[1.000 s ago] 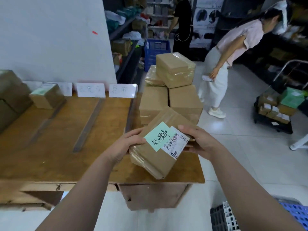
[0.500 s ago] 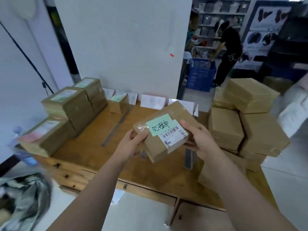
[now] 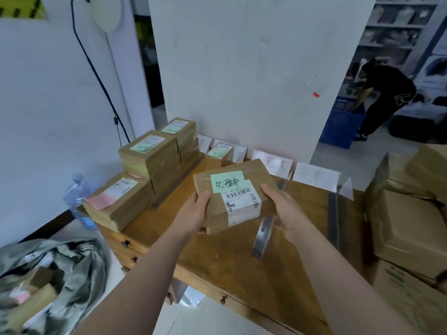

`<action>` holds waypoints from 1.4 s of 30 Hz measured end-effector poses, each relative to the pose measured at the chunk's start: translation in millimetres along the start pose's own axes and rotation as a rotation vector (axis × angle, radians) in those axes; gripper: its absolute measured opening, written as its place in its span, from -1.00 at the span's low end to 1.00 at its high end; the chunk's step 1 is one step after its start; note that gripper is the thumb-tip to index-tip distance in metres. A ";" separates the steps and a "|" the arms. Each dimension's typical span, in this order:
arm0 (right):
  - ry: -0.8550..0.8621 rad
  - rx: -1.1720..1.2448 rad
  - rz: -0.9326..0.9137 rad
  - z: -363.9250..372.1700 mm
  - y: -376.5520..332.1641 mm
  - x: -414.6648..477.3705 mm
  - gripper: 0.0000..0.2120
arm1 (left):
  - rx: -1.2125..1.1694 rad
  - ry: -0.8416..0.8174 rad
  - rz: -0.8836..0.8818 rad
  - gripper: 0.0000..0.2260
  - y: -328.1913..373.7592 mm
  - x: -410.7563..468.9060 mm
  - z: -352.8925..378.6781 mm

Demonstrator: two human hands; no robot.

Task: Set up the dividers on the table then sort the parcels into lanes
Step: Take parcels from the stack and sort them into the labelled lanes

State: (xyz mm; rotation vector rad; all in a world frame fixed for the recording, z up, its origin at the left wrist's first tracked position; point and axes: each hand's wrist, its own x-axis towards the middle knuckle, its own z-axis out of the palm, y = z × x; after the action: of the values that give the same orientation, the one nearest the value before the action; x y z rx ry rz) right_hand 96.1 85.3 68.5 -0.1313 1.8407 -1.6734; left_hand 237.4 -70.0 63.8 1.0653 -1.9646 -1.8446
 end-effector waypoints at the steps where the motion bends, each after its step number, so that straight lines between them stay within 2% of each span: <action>1: -0.008 -0.023 -0.002 4.5 -2.8 10.5 -0.33 | 0.014 0.018 -0.002 -0.59 2.8 9.2 -3.0; 6: 0.005 -0.108 -0.012 25.0 -22.3 61.1 -0.62 | 0.086 0.128 0.036 -0.64 24.2 57.5 -15.2; 11: -0.011 -0.170 -0.042 46.8 -35.9 103.5 -0.64 | 0.093 0.186 0.088 -0.77 39.9 103.9 -28.1; 15: -0.040 -0.208 -0.069 67.7 -41.7 126.6 -0.63 | 0.097 0.180 0.068 -0.80 41.4 133.6 -43.2; 17: -0.036 -0.211 -0.073 80.2 -43.9 135.7 -0.62 | 0.076 0.172 0.050 -0.76 40.2 149.7 -53.1; 20: -0.034 -0.234 -0.061 101.2 -44.0 149.4 -0.60 | 0.131 0.203 0.018 -0.56 38.3 174.9 -68.9; 22: -0.016 -0.251 -0.044 115.5 -43.9 159.3 -0.61 | 0.151 0.206 0.000 -0.52 35.8 193.2 -79.8; 29: 0.099 -0.327 0.075 159.6 -42.2 189.8 -0.64 | 0.233 0.026 -0.029 -0.59 31.2 257.7 -111.8; 36: 0.229 -0.305 0.175 190.6 -29.2 209.8 -0.69 | 0.240 -0.148 -0.049 -0.68 16.1 302.9 -123.8; 42: 0.315 -0.280 0.233 210.5 -15.7 221.1 -0.66 | 0.258 -0.233 -0.064 -0.63 -2.9 320.6 -127.4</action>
State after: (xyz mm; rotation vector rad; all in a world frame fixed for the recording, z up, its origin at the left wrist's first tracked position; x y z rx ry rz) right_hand 23.6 -203.9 1.2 0.2359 2.2227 -1.3271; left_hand 92.2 -373.5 -12.4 1.0311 -2.3822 -1.8573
